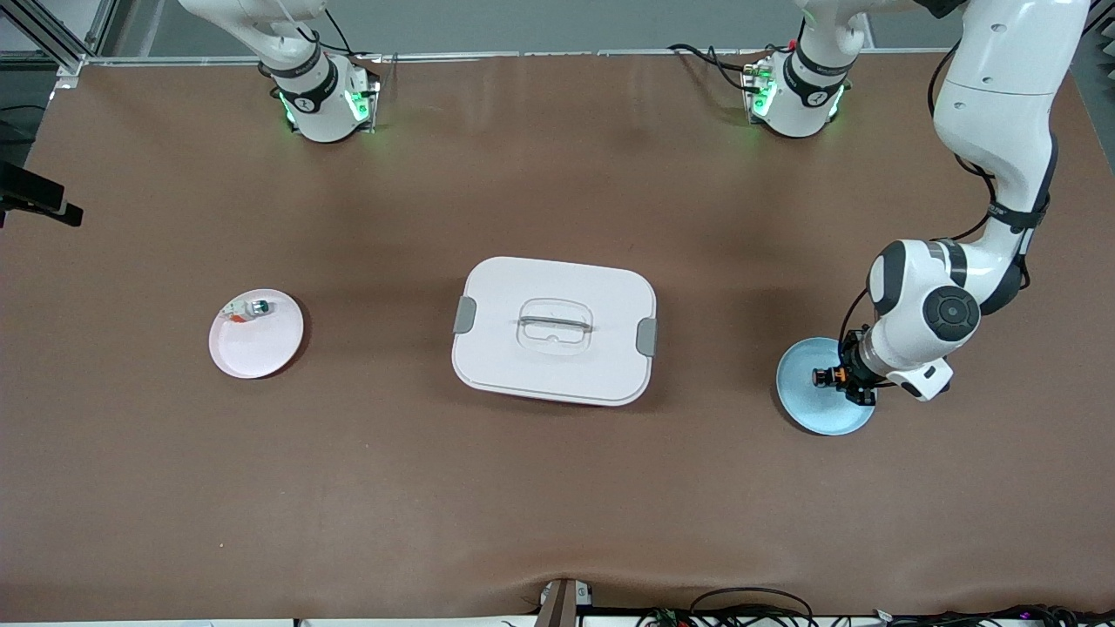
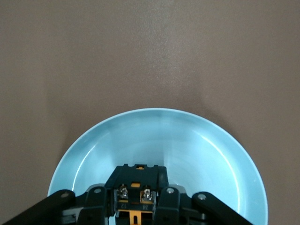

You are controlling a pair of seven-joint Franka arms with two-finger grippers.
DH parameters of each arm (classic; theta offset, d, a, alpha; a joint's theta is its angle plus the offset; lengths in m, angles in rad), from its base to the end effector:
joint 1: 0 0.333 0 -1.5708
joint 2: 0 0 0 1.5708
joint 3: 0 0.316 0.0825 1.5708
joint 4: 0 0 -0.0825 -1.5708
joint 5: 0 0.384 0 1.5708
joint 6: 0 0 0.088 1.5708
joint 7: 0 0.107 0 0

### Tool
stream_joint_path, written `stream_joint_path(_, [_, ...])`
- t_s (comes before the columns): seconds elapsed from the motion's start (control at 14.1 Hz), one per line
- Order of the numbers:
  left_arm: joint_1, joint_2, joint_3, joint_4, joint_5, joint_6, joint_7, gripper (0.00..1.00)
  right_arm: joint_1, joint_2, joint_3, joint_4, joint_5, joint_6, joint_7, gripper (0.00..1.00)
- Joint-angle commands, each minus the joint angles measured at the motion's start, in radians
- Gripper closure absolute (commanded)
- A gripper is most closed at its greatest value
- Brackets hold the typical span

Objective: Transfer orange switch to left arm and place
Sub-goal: 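Move the switch over the light-blue plate with the left gripper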

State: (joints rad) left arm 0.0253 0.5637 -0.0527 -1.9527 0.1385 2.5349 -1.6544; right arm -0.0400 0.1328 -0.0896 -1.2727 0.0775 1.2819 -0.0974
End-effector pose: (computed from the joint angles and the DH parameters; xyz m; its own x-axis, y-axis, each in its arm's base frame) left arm 0.6200 -0.0176 0.1880 0.0478 0.9975 0.0513 0.9986 -0.0489 0.0221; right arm 0.5598 -0.0586 0.6634 0.9933 -0.0101 -0.1153 -0.0190 -0.9969 -0.0761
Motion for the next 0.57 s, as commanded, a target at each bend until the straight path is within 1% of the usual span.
stream_joint_path(0.0, [0.008, 0.004, -0.010, 0.001, 0.029, 0.010, -0.007, 1.00, -0.005, -0.090, 0.002, -0.121, 0.002, 0.055, -0.016, 0.00])
stream_joint_path(0.14, [0.008, 0.005, -0.012, 0.001, 0.029, 0.010, -0.001, 1.00, -0.003, -0.122, 0.002, -0.171, 0.001, 0.095, -0.016, 0.00])
stream_joint_path(0.21, [0.008, 0.005, -0.010, 0.001, 0.027, 0.010, 0.001, 0.95, -0.003, -0.127, 0.002, -0.175, -0.001, 0.100, -0.018, 0.00])
stream_joint_path(0.28, [0.008, 0.005, -0.010, 0.000, 0.029, 0.010, 0.002, 0.86, -0.003, -0.128, 0.002, -0.177, -0.001, 0.100, -0.021, 0.00])
stream_joint_path(0.36, [0.008, 0.005, -0.012, 0.001, 0.029, 0.010, 0.002, 0.64, -0.003, -0.130, 0.002, -0.177, -0.002, 0.100, -0.021, 0.00])
stream_joint_path(0.43, [0.007, 0.004, -0.012, 0.001, 0.029, 0.010, 0.002, 0.16, 0.000, -0.131, 0.002, -0.177, -0.008, 0.100, -0.022, 0.00])
stream_joint_path(0.5, [0.005, -0.002, -0.013, 0.003, 0.029, 0.010, 0.002, 0.00, 0.003, -0.131, 0.005, -0.178, -0.025, 0.100, -0.033, 0.00])
